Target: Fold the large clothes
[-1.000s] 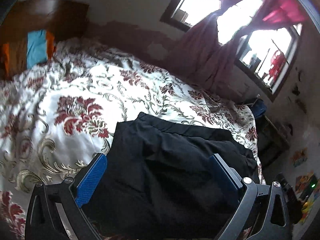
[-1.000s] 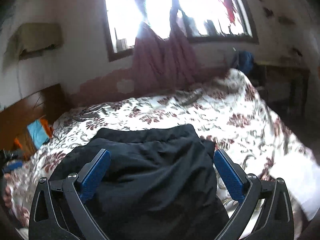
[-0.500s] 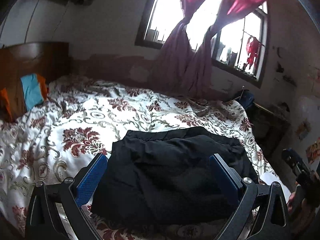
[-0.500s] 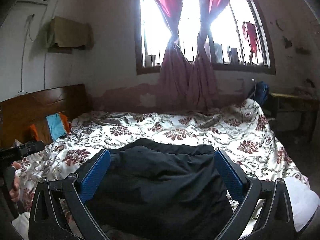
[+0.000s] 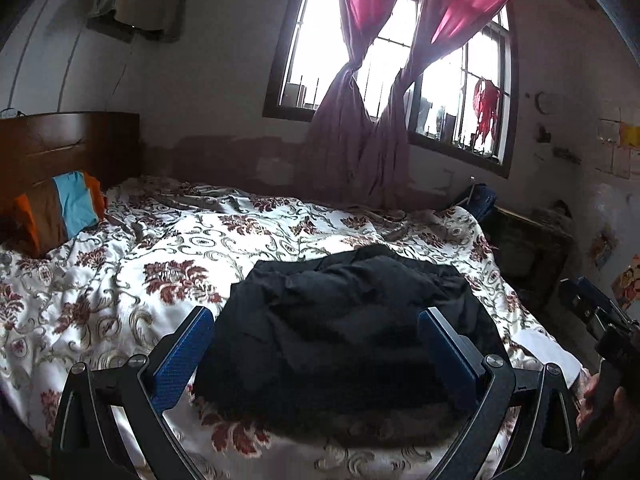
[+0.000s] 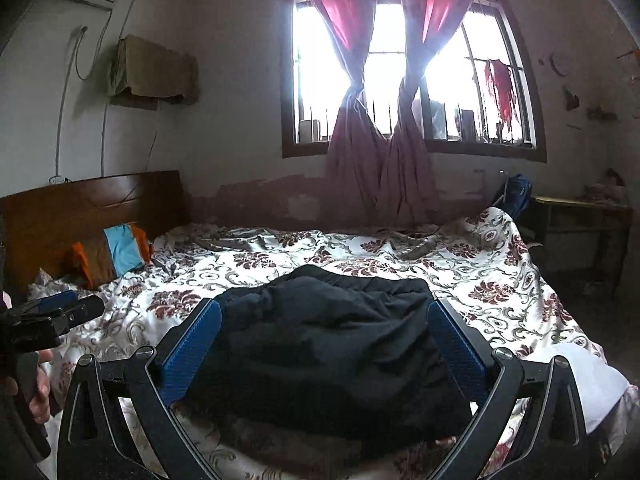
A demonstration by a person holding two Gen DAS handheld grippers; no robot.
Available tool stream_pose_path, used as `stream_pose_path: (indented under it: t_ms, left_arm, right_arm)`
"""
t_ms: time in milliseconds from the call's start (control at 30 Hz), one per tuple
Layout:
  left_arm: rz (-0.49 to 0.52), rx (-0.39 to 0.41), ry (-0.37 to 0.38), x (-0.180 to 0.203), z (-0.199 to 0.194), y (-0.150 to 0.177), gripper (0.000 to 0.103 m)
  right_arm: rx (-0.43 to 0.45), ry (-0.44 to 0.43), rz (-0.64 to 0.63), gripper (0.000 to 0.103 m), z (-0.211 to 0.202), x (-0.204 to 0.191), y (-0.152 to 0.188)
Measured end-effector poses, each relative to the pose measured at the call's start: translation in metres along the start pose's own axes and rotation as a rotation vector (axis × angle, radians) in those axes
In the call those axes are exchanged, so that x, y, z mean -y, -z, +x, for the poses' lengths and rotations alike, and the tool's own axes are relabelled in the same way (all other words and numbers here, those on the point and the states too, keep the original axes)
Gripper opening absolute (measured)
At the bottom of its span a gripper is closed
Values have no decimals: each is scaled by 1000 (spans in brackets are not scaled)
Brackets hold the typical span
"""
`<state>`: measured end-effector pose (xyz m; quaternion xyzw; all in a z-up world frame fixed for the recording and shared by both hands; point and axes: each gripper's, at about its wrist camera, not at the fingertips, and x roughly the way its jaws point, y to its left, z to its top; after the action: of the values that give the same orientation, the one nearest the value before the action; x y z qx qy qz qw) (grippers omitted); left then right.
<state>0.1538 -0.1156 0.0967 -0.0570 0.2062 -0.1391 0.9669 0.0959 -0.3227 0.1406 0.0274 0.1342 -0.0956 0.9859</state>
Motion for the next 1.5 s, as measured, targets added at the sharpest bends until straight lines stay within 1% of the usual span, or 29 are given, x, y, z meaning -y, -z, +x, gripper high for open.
stream_pose_path:
  t_ms: [200, 333, 467, 533, 633, 767, 867, 1000, 1133, 1300, 1500]
  left_arm:
    - [-2, -16, 4, -4, -18, 20, 103]
    - [15, -16, -5, -2, -27, 29, 103]
    - [69, 4, -34, 1, -35, 39, 103]
    - [81, 10, -52, 1, -38, 43, 103]
    - [81, 13, -58, -1, -43, 50, 103]
    - [83, 1, -58, -3, -45, 60, 103]
    - [110, -17, -61, -2, -44, 69, 103]
    - [118, -36, -68, -3, -43, 76, 103]
    - [115, -48, -70, -6, -40, 80, 103]
    - [121, -73, -73, -6, -37, 87, 103]
    - [125, -70, -74, -6, -38, 88, 103]
  right_arm:
    - [-16, -7, -1, 102, -21, -10, 15]
    - [-40, -9, -65, 102, -25, -19, 24]
    - [-68, -31, -81, 102, -28, -25, 30]
    - [-82, -37, -76, 102, -29, -27, 35]
    - [-100, -33, -65, 102, -29, -27, 43]
    - [-105, -27, -43, 102, -33, -26, 55]
    - [-100, -11, -55, 102, -34, -26, 60]
    - [-131, -1, -69, 102, -30, -25, 67]
    - [-167, 2, -46, 102, -26, -25, 74]
    - [-176, 7, -37, 102, -23, -22, 75]
    - [-175, 6, -44, 102, -23, -23, 74]
